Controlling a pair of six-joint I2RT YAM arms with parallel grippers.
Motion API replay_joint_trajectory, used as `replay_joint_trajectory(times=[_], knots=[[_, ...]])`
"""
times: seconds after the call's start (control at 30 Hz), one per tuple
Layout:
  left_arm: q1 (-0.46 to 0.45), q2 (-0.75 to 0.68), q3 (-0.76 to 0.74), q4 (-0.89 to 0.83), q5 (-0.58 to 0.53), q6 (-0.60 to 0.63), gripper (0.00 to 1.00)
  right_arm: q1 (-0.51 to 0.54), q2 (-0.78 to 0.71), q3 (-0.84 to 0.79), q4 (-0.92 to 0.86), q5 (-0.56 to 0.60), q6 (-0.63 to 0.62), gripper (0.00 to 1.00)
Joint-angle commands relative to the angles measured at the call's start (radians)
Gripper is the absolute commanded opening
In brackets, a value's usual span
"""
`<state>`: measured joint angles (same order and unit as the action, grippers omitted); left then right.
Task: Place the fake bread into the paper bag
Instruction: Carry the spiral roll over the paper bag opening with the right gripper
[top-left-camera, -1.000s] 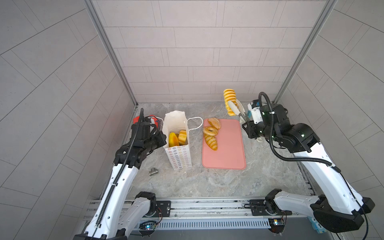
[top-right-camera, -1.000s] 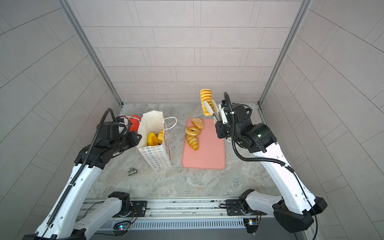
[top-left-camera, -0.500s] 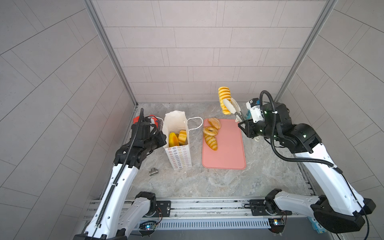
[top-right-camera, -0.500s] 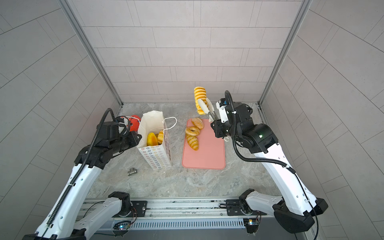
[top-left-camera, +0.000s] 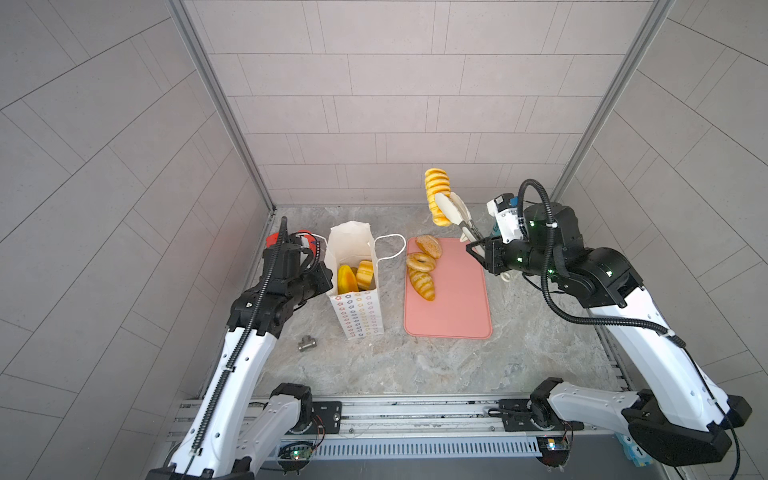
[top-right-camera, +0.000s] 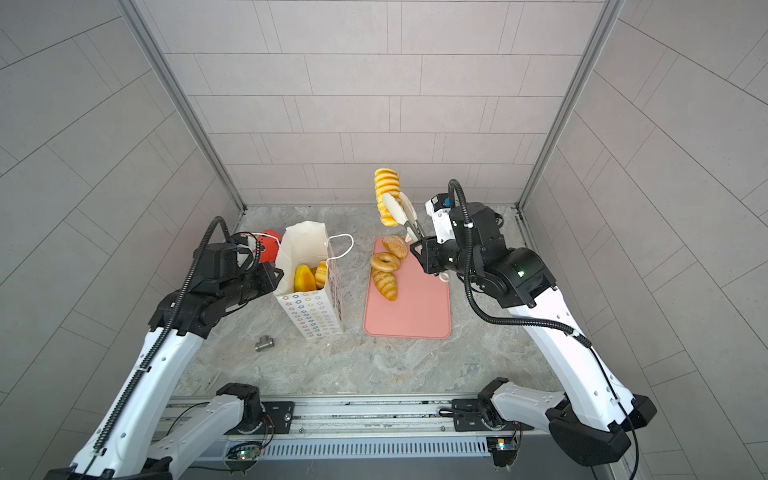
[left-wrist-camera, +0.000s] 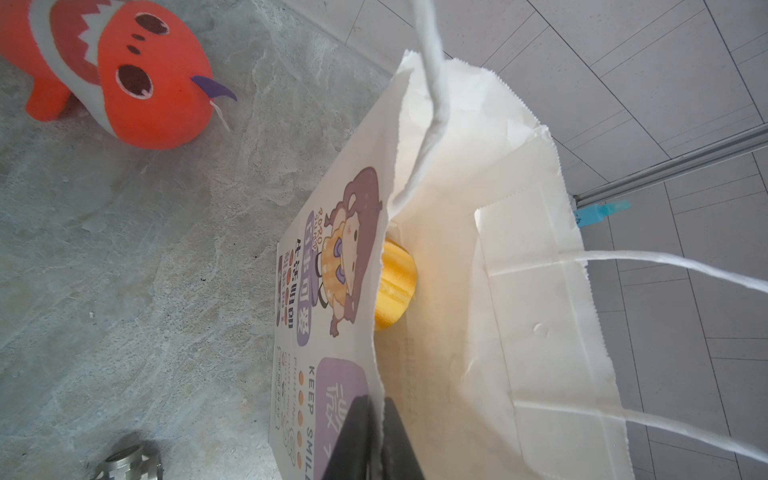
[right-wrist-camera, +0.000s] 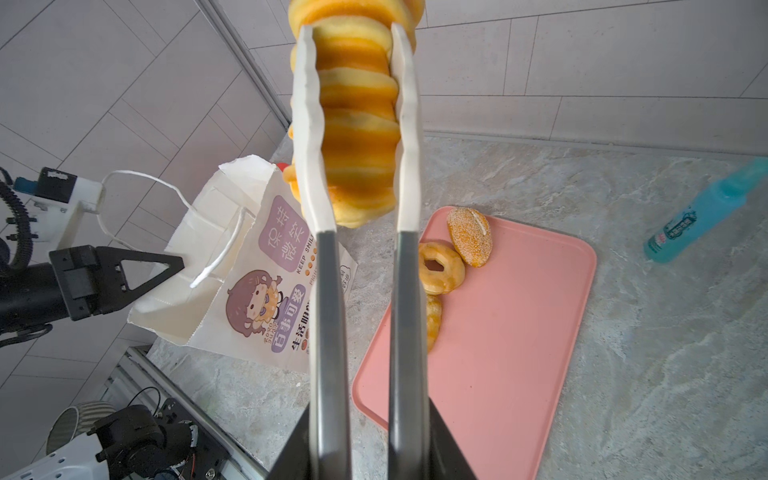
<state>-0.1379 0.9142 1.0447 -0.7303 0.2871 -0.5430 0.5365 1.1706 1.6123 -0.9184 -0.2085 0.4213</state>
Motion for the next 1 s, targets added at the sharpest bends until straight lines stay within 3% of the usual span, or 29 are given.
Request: replay_joint_trajectory(times=[0.0, 0.97], knots=[[-0.002, -0.015, 0.008, 0.006, -0.008, -0.002, 0.12, 0.017, -0.006, 0.046, 0.076, -0.028, 0.026, 0.33], [-0.002, -0.021, 0.009, 0.005, -0.010, -0.002, 0.12, 0.270, 0.099, 0.153, 0.092, 0.071, 0.029, 0.33]])
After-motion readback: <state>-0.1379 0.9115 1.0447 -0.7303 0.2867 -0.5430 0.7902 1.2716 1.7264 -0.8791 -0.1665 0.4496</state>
